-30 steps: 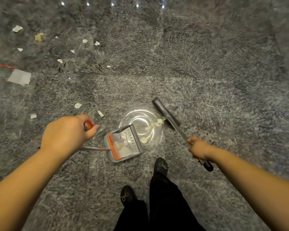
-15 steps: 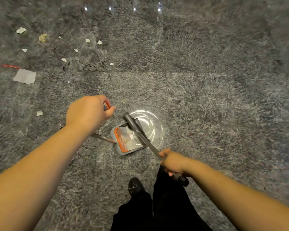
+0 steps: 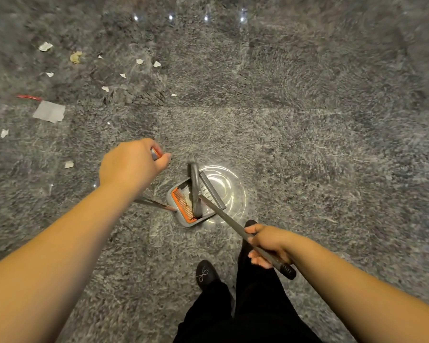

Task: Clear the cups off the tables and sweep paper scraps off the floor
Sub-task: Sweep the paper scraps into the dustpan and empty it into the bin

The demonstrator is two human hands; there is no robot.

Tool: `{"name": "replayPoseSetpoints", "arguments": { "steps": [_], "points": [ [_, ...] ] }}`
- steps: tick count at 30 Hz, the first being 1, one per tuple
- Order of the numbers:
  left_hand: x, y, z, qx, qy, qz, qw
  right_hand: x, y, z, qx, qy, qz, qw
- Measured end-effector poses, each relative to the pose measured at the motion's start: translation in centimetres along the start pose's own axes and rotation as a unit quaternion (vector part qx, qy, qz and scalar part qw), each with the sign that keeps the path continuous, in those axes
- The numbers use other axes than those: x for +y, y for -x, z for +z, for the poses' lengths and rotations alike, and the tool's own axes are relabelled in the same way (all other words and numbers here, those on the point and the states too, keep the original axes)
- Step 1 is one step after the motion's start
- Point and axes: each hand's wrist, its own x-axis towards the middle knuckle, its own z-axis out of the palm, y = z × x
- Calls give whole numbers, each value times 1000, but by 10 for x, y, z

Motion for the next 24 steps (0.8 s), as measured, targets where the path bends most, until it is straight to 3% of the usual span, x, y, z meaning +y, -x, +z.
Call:
{"name": "replayPoseSetpoints", "arguments": {
  "steps": [5,12,24],
  "points": [
    [3,11,-1,-6,-2,-3,1000,9,-7,10,87,79,-14,993],
    [3,22,-2,-14,-4,-4,1000,17,3,19,94,127,-71,985],
    [-84,63,-8,75,55,-146,985,-16,26,26,121,147,-136,972]
  ]
}}
